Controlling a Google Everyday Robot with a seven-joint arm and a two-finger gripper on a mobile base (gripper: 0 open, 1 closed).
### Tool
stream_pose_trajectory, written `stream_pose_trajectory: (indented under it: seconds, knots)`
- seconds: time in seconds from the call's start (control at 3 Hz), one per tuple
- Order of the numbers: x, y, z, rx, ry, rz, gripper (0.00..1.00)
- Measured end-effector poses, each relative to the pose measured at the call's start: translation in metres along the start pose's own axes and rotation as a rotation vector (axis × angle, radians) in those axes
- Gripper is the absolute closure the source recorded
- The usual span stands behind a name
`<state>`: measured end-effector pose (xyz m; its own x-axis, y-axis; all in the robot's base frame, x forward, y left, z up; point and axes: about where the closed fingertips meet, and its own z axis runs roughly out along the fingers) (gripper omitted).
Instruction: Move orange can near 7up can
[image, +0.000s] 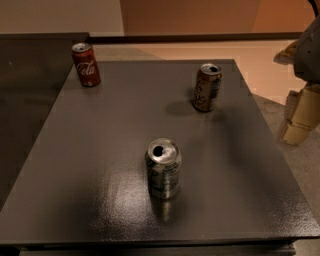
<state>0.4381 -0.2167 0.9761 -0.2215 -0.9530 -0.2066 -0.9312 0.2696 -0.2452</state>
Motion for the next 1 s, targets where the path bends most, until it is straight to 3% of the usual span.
stream_pose_trajectory:
  seconds: [0.67,1.0]
  knots:
    - [-0.004,-0.002,-0.001,0.000,-0.019,0.009,0.00]
    - [-0.013,-0.014,0.006,0.004,-0.058,0.036,0.00]
